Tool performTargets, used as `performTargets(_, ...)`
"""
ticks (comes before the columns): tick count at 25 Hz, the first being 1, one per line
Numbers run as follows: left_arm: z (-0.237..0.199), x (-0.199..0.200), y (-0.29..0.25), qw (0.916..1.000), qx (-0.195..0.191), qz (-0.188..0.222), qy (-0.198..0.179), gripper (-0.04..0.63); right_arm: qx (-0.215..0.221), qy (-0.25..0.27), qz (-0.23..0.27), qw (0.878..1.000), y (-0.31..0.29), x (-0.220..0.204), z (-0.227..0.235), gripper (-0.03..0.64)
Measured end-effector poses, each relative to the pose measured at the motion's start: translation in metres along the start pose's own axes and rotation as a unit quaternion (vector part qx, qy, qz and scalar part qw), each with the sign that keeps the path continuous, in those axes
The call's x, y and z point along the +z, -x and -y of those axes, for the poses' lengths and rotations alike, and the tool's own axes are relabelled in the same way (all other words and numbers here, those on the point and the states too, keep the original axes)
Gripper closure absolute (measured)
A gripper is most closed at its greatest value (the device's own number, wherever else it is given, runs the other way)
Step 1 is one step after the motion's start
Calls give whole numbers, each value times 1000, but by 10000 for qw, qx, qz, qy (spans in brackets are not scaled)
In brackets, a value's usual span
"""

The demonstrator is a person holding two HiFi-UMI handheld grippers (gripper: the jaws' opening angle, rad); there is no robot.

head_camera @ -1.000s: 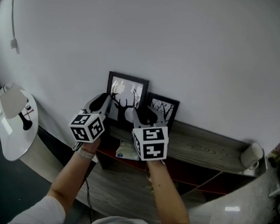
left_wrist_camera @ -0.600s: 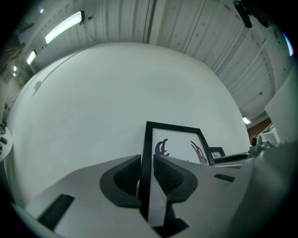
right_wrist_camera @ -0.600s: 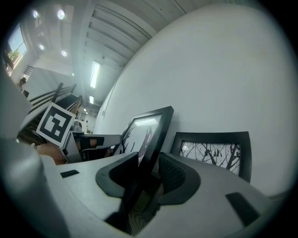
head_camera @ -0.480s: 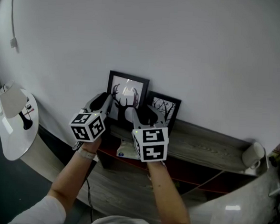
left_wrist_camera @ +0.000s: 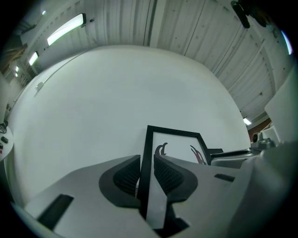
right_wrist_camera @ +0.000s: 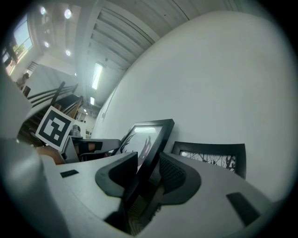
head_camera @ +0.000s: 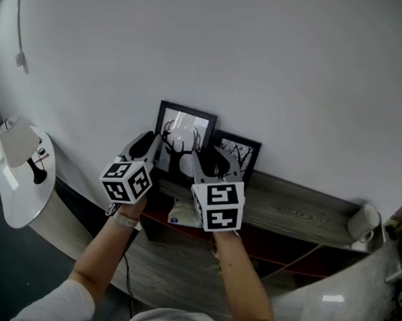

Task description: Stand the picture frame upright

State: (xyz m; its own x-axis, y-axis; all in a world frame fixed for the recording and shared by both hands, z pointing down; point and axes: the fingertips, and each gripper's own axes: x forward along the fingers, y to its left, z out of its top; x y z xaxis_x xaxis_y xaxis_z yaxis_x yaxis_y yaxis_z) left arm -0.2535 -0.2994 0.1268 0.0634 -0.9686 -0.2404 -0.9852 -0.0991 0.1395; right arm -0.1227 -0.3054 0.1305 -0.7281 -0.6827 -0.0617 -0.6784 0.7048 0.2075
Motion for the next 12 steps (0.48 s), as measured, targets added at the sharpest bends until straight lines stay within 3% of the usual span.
performTargets(12,2,7,11,9995,-66,320,-6,517,-89,34,47,9999,6,3,-4,479)
